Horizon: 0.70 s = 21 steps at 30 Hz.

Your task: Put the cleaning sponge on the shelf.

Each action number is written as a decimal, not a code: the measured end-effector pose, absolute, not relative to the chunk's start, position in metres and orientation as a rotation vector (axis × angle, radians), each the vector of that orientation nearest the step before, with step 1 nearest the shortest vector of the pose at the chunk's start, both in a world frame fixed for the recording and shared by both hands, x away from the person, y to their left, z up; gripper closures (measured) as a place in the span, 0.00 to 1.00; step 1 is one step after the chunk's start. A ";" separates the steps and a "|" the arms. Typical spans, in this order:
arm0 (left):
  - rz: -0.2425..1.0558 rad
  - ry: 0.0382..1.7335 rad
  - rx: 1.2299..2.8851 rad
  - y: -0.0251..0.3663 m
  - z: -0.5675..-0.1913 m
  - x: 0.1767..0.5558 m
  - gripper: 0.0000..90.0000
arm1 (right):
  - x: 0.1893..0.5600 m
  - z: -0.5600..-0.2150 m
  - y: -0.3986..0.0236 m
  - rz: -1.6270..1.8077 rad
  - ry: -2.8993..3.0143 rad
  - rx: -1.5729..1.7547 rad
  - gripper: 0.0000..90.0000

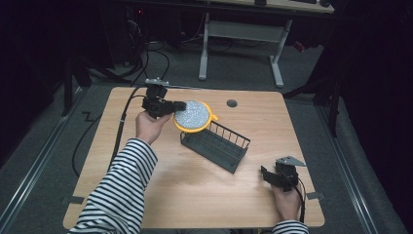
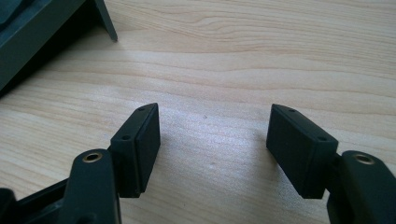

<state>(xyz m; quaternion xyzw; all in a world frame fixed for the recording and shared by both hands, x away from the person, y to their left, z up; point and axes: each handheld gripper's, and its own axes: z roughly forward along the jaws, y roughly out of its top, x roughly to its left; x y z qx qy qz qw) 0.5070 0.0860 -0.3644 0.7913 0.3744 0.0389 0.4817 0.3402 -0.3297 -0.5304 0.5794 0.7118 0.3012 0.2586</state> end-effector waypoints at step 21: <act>0.128 0.911 1.973 0.035 -0.397 0.527 0.92 | 0.340 -0.530 -0.330 0.817 1.931 1.570 0.39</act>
